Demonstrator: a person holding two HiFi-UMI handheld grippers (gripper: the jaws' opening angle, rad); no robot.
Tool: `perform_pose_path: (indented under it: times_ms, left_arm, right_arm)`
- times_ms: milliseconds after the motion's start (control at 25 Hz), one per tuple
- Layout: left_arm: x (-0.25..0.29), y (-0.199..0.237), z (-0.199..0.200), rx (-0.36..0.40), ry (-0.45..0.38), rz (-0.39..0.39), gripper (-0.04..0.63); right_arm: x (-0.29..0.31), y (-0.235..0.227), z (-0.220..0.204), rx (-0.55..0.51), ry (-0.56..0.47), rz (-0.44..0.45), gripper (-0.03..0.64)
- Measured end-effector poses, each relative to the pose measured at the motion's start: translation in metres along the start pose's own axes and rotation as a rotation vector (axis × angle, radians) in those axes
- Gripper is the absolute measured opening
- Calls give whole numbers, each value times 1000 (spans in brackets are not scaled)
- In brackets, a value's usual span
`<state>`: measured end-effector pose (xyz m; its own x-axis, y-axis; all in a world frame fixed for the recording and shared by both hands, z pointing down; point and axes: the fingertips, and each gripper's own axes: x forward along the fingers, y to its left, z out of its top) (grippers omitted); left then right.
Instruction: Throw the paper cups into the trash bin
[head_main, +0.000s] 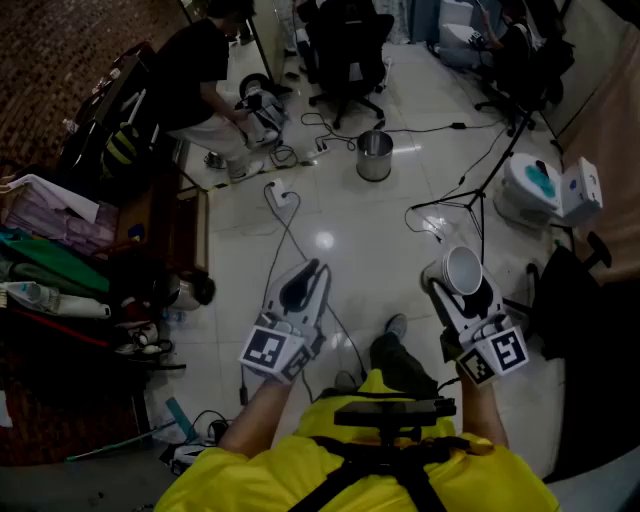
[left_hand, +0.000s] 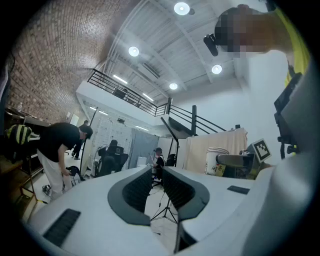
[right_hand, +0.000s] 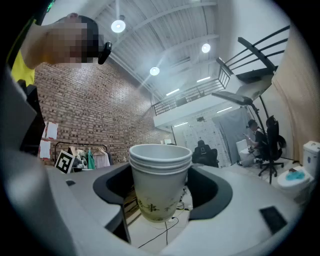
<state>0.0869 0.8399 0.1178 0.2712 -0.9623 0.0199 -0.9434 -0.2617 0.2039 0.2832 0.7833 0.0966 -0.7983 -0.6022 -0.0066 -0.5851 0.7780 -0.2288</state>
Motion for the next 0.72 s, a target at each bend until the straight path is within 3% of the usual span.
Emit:
perform_pose_path:
  times_ms: [480, 720]
  left_arm:
    - [188, 31, 18, 28, 32, 87, 48]
    - [246, 89, 19, 12, 47, 122, 48]
  right_arm:
    - [135, -159, 32, 48, 45, 148, 347]
    - [206, -199, 31, 52, 64, 165, 347]
